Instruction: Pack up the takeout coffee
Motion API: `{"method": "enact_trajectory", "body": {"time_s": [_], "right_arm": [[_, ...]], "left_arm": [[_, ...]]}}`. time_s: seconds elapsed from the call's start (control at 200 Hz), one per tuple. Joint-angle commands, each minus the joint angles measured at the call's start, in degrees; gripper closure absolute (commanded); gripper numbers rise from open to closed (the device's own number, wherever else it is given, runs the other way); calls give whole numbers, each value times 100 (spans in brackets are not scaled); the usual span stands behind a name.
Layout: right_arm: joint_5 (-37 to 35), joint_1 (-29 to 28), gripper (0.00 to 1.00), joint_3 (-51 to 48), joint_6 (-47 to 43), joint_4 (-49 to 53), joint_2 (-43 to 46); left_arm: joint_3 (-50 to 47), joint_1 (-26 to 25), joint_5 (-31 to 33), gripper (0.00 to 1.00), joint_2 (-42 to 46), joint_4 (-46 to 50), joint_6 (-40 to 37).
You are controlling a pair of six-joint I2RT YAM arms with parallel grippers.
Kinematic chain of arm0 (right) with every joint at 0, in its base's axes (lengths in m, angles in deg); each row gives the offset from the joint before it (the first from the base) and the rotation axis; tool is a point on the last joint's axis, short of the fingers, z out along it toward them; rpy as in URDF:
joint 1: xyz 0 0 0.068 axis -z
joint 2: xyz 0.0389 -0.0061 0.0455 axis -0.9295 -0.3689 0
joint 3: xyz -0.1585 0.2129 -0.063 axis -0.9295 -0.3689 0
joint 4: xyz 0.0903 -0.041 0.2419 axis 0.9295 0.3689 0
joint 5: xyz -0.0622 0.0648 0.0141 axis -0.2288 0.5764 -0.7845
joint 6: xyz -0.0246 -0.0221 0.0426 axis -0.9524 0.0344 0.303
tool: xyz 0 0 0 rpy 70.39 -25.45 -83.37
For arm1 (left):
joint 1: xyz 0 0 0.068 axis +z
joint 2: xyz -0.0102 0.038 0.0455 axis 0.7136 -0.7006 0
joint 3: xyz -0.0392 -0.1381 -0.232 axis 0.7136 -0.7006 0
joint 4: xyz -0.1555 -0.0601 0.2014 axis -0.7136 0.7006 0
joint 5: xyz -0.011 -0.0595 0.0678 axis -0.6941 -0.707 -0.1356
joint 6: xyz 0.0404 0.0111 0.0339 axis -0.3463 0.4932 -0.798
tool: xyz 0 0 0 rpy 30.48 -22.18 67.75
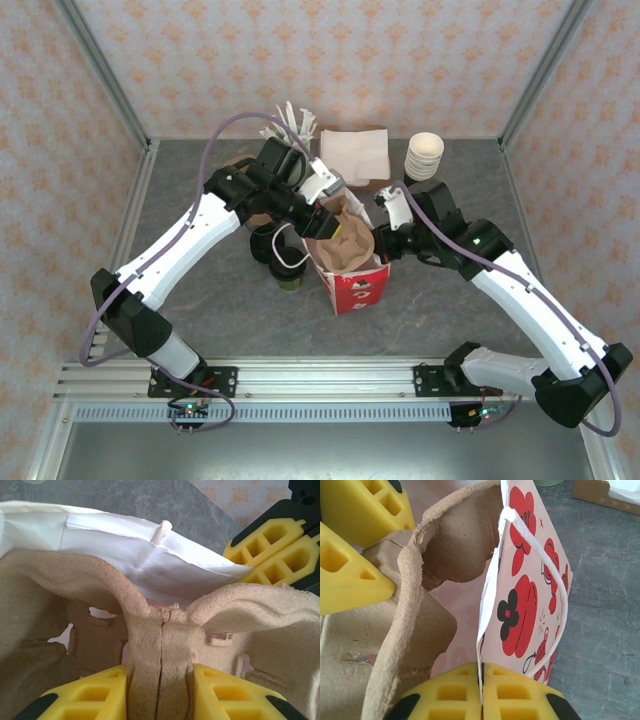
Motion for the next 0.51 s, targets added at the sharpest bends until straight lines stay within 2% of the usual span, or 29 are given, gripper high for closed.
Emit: {"method": "enact_trajectory", "body": {"time_s": [0.0,0.5], "right_arm": [[364,33,99,-16,73,82,139],[520,349,100,31,609,-64,-52]], "left_arm": [[-34,23,435,69,-60,77,-105],[-497,-62,903,68,6,-228,-578]]}}
